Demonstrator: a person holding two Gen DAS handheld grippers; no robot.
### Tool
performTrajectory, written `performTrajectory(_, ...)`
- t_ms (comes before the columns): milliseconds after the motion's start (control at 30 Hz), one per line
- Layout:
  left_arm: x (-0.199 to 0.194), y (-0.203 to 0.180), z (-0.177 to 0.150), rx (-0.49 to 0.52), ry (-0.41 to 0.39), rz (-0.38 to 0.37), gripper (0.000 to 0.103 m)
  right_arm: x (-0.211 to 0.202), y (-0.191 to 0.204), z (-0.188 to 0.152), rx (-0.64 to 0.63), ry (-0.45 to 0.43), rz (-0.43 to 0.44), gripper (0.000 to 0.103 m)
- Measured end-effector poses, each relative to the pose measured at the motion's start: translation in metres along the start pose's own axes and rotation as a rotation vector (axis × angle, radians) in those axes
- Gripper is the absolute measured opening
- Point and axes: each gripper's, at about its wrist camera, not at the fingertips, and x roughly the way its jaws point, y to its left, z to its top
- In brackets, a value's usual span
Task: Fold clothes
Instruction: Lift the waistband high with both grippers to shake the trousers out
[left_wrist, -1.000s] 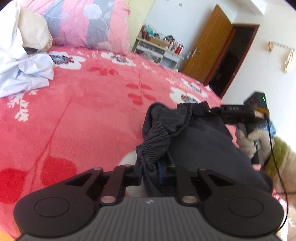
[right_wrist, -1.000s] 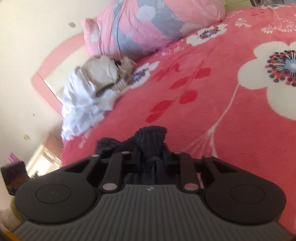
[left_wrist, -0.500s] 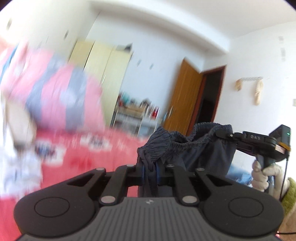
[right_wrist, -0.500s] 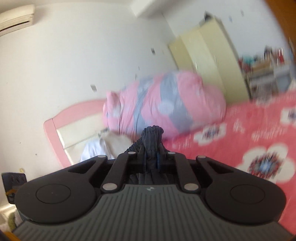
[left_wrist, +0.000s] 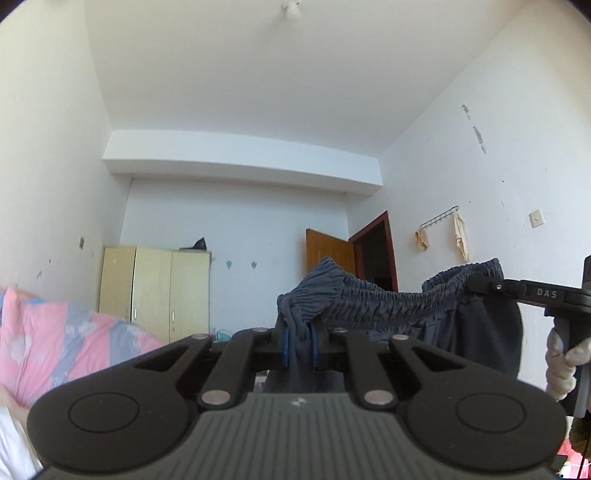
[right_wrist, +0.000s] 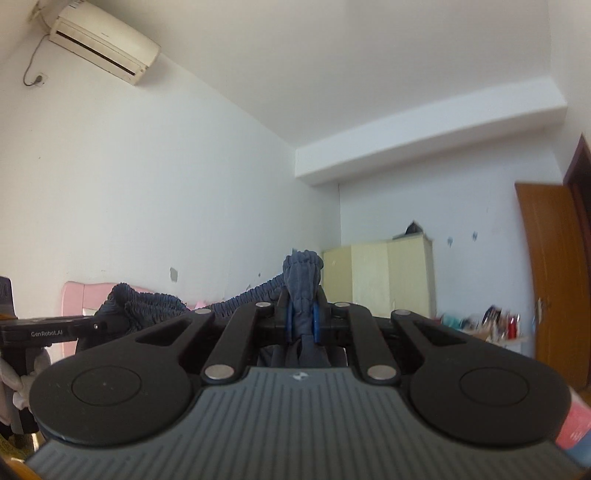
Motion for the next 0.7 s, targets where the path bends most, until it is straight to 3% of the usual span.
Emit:
performTrajectory(167, 0.003, -0.016, 0.008, 0.025, -0.003, -0.013, 0.012, -0.02, 0.004, 0.015, -0.04, -0.029, -0.034, 0.008)
performTrajectory(367, 0.049, -0.005, -0.02, 0.029, 0.071, -0.017, 0.012, -0.015, -0.011, -0.007, -0.061, 0.001, -0.074, 0.008)
performTrajectory(567, 0.133, 0.032, -0.085, 0.019, 0.2, -0.011, 0.012, 0.047, -0.06, -0.066, 0.007, 0.098, -0.121, 0.008)
performTrajectory(700, 0.196, 0.061, -0.134, 0.012, 0.296, -0.002, 0.012, 0.11, -0.104, -0.127, 0.058, 0.191, -0.153, 0.008)
